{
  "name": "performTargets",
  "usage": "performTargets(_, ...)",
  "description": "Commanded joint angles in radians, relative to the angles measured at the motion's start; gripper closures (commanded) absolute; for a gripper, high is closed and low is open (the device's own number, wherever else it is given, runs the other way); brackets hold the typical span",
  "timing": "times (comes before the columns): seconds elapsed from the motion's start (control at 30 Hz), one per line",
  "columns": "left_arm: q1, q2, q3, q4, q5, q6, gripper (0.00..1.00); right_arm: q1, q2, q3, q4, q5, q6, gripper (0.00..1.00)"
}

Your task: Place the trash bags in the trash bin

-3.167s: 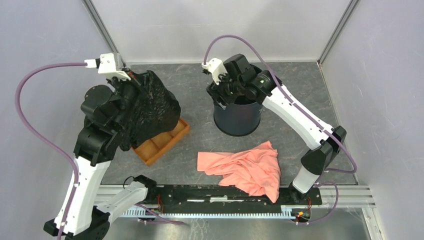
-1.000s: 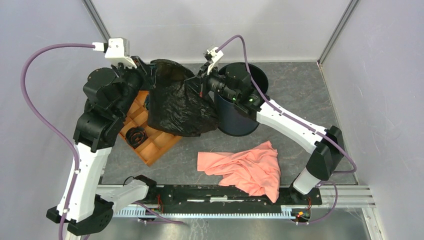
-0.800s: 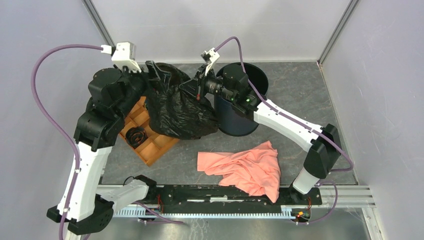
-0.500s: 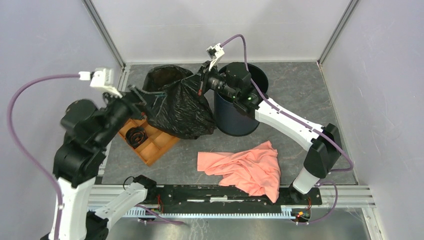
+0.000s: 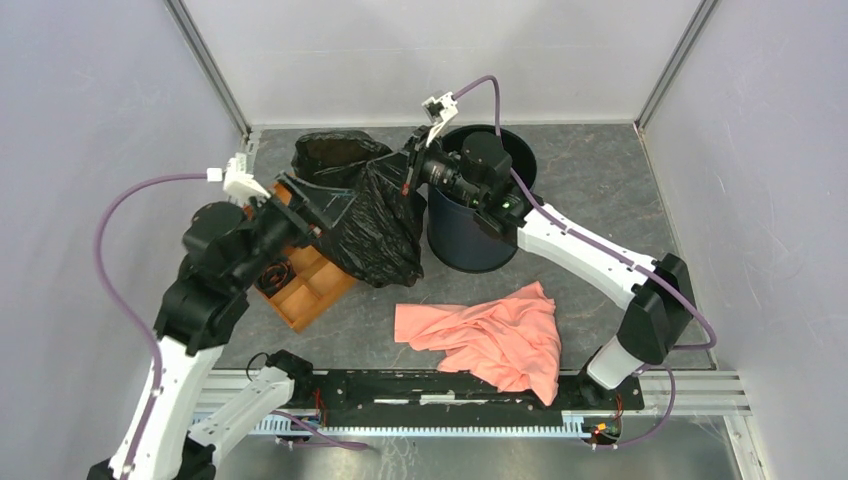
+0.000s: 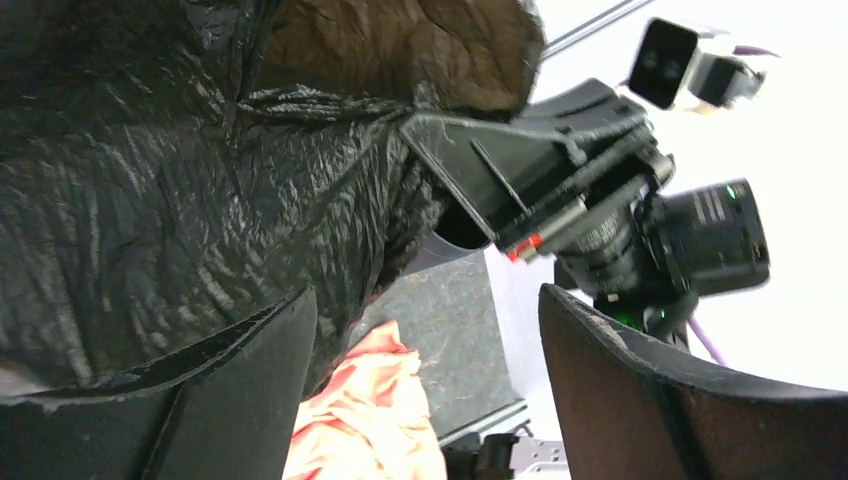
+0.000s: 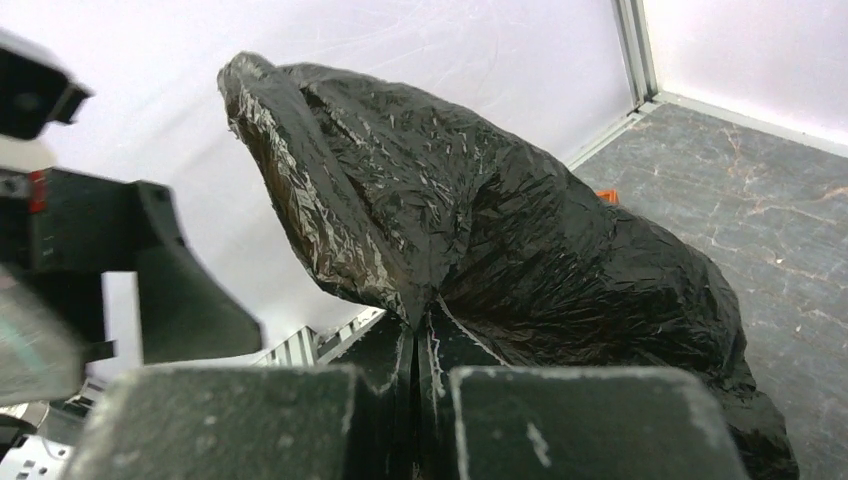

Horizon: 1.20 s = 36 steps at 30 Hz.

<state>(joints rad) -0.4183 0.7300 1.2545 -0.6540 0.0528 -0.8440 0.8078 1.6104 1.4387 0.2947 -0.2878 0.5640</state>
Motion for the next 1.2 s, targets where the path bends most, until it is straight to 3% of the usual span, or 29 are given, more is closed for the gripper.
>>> performTargets(0.0, 0.005, 0.085, -0.01, 0.195, -0.049, -0.198, 0.12, 0.004, -0.072, -0.054, 0.078, -0.026, 0.009, 0.99)
performTargets(0.3, 0.006, 0.238, 0.014, 0.165, -0.249, -0.223, 0.19, 0.004, -0.167, -0.163, 0.093, -0.016, -0.045, 0.99)
performTargets(0.43, 0.005, 0.266, 0.02, 0.153, -0.317, -0.16, 0.31, 0.005, -0.184, -0.18, 0.101, -0.025, -0.052, 0.99)
performTargets(0.5, 0.004, 0.282, 0.04, 0.158, -0.33, -0.091, 0.43, 0.005, -0.19, -0.183, 0.096, -0.028, -0.063, 0.96)
performTargets(0.57, 0.005, 0.292, 0.063, 0.168, -0.328, -0.017, 0.66, 0.005, -0.194, -0.184, 0.093, -0.033, -0.074, 0.91)
performTargets(0.63, 0.006, 0.287, 0.081, 0.173, -0.316, 0.042, 0.82, 0.005, -0.198, -0.179, 0.087, -0.037, -0.093, 0.9)
performTargets(0.77, 0.006, 0.212, 0.08, 0.202, -0.266, 0.221, 0.97, 0.004, -0.194, -0.127, 0.019, -0.004, -0.177, 0.95)
performTargets(0.97, 0.005, 0.074, 0.049, 0.033, -0.302, 0.54, 0.98, 0.003, -0.193, -0.02, -0.066, 0.125, -0.321, 0.99)
performTargets(1.17, 0.005, -0.011, 0.011, -0.026, -0.419, 0.654, 0.97, 0.002, -0.157, 0.078, -0.049, 0.225, -0.402, 0.99)
